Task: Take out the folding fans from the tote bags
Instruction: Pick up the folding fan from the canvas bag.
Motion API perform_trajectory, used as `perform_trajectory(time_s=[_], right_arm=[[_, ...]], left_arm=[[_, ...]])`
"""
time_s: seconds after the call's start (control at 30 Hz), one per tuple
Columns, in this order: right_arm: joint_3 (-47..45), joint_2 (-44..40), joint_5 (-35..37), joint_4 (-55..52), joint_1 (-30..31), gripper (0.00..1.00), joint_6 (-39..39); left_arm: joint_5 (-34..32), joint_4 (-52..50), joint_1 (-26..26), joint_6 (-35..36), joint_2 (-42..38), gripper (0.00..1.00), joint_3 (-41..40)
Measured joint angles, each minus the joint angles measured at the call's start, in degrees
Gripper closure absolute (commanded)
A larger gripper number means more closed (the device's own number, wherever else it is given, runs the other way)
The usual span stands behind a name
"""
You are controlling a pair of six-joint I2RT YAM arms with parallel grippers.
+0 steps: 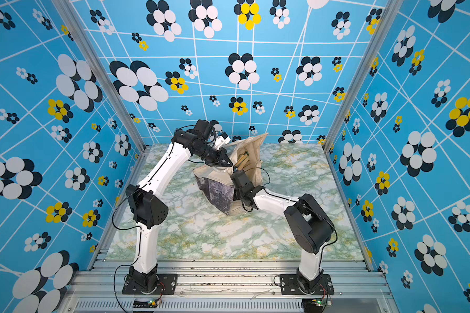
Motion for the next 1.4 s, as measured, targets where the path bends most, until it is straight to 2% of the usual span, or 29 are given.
perform_trajectory(time_s=[0.07,0.23,0.43,0.6,0.67,0.77,0.9,1.0,1.13,1.4], right_arm=[[-0.63,-0.07,-0.48,0.92,0.02,0.28,-0.20],[-4.66,-2.73,-1.88,3.37,0.11,0.27,-1.99],[-7.10,-7.43,-3.69,5.33,-1.49,0.28,-2.73],[-7.39,-7.87,-6.56,8.13,-3.78,0.30,0.20],[-7.37,-7.56,-7.78,9.25,-4.33,0.31,2.14],[-6.95,-5.81,-9.66,10.97,-5.03,0.32,5.70],[-5.84,-1.84,-10.73,11.89,-5.86,0.34,10.45],[-5.51,0.81,-12.02,12.94,-6.69,0.34,14.08],[-5.51,3.98,-13.55,16.15,-7.87,0.34,18.88],[-5.38,7.80,-14.56,20.33,-9.53,0.38,25.03]], left_arm=[[0.46,-0.85,0.02,1.18,0.61,1.00,1.92],[1.60,-4.44,1.38,6.91,4.57,1.00,12.46],[6.73,-6.64,4.35,15.41,4.90,1.00,13.79],[11.74,-9.22,4.46,23.61,4.66,1.00,12.92],[12.57,-9.20,3.76,27.10,2.71,1.00,7.76],[13.33,-7.41,2.29,30.53,-2.08,1.00,-4.22],[14.32,-1.09,1.38,31.08,-10.25,1.00,-20.46],[14.75,3.21,1.73,29.94,-15.13,1.00,-27.93],[15.13,7.50,2.08,28.46,-17.40,1.00,-31.54],[15.78,11.93,2.14,25.40,-17.42,1.00,-32.68]])
